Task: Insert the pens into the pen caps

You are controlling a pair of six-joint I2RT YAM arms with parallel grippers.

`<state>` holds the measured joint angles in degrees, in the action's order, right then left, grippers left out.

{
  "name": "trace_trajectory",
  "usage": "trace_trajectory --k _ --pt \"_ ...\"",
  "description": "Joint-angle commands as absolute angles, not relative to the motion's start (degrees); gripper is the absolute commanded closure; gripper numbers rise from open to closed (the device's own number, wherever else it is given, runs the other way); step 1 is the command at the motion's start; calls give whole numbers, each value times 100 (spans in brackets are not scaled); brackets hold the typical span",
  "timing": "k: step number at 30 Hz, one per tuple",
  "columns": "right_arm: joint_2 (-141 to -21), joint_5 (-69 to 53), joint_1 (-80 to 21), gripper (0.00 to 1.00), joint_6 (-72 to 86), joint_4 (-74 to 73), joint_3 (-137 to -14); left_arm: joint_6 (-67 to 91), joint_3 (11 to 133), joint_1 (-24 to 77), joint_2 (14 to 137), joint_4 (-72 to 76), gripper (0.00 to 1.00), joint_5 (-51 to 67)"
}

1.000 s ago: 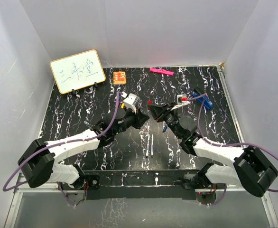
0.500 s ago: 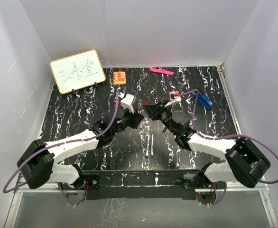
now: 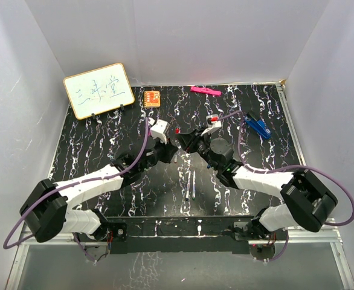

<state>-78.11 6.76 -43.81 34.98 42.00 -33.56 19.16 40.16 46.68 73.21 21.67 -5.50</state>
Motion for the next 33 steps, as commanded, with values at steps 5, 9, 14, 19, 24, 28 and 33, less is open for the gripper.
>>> trace_trajectory --k 5,9,14,19,24,28,33 --pt "-8298 -329 -4900 100 3498 2695 -3349 1635 4253 4343 6557 3724 100 -964" --pt "-8497 -331 -4969 100 3528 2600 -3439 1673 4226 4248 6469 3766 100 -915" --pt "-8608 -266 -5025 100 3520 2574 -3546 1732 4210 4228 6447 3720 100 -845" --pt "-8496 194 -5021 100 3368 2346 -3823 1719 4238 4228 6464 3229 100 -849" --pt "-8246 788 -5027 100 2972 1818 -4305 1695 4162 4228 6379 2817 100 -1112" --pt "-7821 1346 -5017 92 2734 1591 -4390 1591 4146 4220 6311 2559 100 -1274" --pt "-7211 2164 -5014 67 2439 1478 -4373 1585 4070 4220 6279 2397 100 -1229"
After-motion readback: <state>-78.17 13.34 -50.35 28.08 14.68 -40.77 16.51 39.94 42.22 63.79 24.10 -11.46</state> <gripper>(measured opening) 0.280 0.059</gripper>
